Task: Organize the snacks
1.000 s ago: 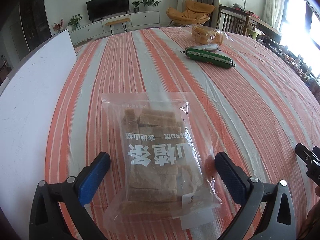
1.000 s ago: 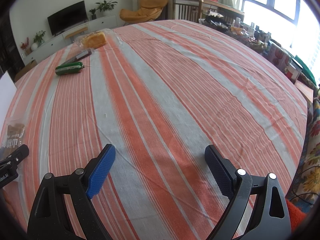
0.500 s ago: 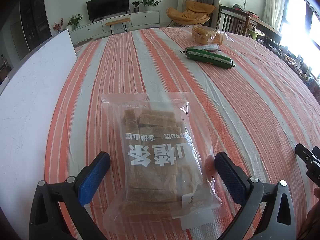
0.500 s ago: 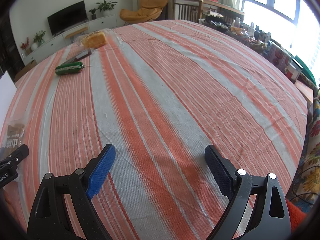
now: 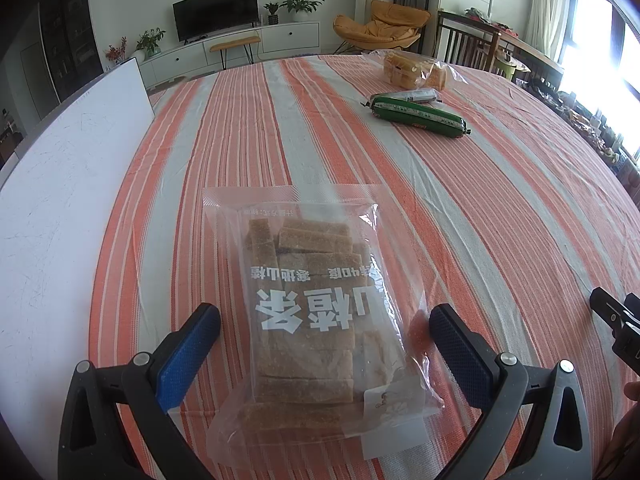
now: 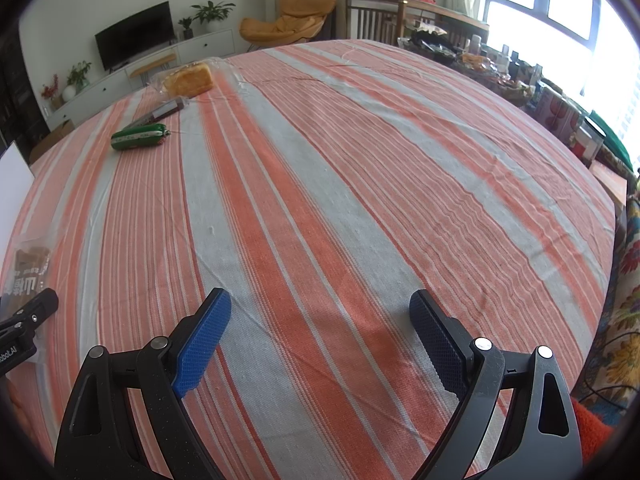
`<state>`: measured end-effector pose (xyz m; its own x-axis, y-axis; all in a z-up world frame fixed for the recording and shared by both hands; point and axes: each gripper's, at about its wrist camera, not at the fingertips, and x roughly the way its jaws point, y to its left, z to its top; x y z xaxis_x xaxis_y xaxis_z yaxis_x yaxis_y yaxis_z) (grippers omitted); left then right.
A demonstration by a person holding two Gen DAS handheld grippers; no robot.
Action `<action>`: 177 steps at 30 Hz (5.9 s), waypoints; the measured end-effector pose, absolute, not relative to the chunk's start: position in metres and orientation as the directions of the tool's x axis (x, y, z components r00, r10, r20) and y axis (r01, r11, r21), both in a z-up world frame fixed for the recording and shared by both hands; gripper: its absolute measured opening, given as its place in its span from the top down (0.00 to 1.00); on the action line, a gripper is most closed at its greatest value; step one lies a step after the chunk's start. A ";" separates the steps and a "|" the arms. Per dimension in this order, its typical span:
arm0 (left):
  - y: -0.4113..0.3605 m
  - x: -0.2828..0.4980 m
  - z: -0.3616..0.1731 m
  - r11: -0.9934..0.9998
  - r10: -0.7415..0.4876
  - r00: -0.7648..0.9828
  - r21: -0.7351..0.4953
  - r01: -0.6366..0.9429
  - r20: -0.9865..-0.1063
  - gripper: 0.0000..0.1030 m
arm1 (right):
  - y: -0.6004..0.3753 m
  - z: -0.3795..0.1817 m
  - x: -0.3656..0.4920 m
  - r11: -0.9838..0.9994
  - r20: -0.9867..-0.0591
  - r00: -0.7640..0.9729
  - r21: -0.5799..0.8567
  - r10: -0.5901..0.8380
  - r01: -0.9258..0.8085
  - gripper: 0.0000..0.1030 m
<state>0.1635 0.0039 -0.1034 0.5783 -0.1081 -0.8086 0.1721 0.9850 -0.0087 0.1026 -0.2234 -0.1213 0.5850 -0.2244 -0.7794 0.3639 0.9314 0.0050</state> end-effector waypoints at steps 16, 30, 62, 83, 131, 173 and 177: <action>0.004 0.163 -0.104 0.985 -0.108 0.578 -0.009 0.172 -0.809 0.00 | -0.223 -0.121 0.102 0.933 -0.780 0.587 0.011 -0.217 0.359 0.10; 0.004 0.163 -0.104 0.985 -0.108 0.578 -0.009 0.172 -0.808 0.00 | -0.208 -0.059 0.222 0.974 -0.733 0.647 0.105 0.212 -0.200 0.11; 0.004 0.164 -0.104 0.985 -0.109 0.579 -0.010 0.171 -0.808 0.00 | -0.212 -0.113 0.127 0.977 -0.843 0.503 0.214 0.187 -0.005 0.76; 0.003 0.164 -0.105 0.985 -0.109 0.579 -0.010 0.171 -0.808 0.00 | -0.206 -0.116 0.105 0.976 -0.770 0.622 0.215 0.141 0.045 0.70; 0.004 0.164 -0.104 0.985 -0.108 0.579 -0.010 0.170 -0.808 0.00 | -0.180 -0.119 0.107 1.000 -0.790 0.614 0.015 0.005 0.011 0.54; 0.039 0.053 -0.009 0.826 -0.564 0.458 -0.490 0.281 -0.687 0.54 | -0.241 -0.081 0.082 0.677 -0.603 0.572 0.728 0.556 0.109 0.78; 0.066 0.020 0.038 0.778 -0.622 0.500 -0.543 0.314 -0.602 0.54 | -0.215 -0.052 0.081 0.674 -0.564 0.575 0.738 0.593 0.029 0.78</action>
<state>0.0201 0.0659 0.0382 0.4998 -0.6223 -0.6024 0.3142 0.7784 -0.5435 0.0813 -0.2153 -0.0518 0.5749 0.5927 -0.5641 0.0295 0.6740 0.7382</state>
